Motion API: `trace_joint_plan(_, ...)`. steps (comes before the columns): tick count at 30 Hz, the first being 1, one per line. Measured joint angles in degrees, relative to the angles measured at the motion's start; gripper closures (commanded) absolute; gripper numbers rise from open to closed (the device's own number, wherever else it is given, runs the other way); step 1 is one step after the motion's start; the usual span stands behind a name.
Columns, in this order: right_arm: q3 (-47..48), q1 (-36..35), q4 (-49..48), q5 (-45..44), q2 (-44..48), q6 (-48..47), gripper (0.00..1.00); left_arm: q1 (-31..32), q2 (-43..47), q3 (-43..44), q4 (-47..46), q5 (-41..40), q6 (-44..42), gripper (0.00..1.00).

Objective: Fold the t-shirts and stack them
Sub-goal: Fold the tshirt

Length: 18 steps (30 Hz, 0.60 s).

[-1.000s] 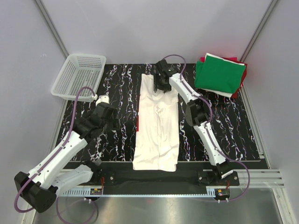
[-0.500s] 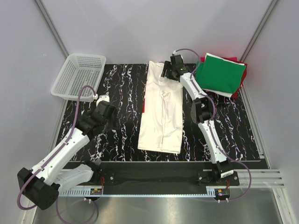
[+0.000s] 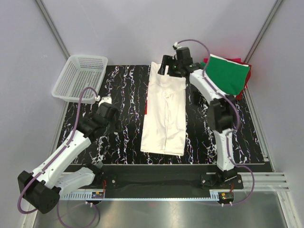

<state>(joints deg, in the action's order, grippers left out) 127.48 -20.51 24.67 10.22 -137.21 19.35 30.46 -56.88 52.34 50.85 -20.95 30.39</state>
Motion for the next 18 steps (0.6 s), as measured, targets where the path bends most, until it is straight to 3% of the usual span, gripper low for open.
trace_joint_plan(2,-9.4,-0.6,0.4,-0.5,11.7,0.9,0.1,0.0,0.0,0.0,-0.1,1.0,-0.2,0.27)
trace_joint_plan(6,-36.9,-1.6,-2.3,-2.4,45.4,6.1,0.1,0.0,-1.1,0.0,-0.4,4.0,0.2,0.28)
trace_joint_plan(10,-57.1,-1.7,-1.9,-3.5,68.3,13.2,0.19,0.0,-1.4,-2.6,-4.7,9.5,2.4,0.28)
trace_joint_plan(14,-78.4,-4.2,0.6,-3.3,77.7,21.0,0.26,0.0,-1.5,-9.1,-11.1,15.1,4.7,0.31)
trace_joint_plan(18,-95.8,-5.9,6.7,-2.6,80.0,27.4,0.32,0.6,-3.1,-14.8,-17.6,19.8,7.3,0.32)
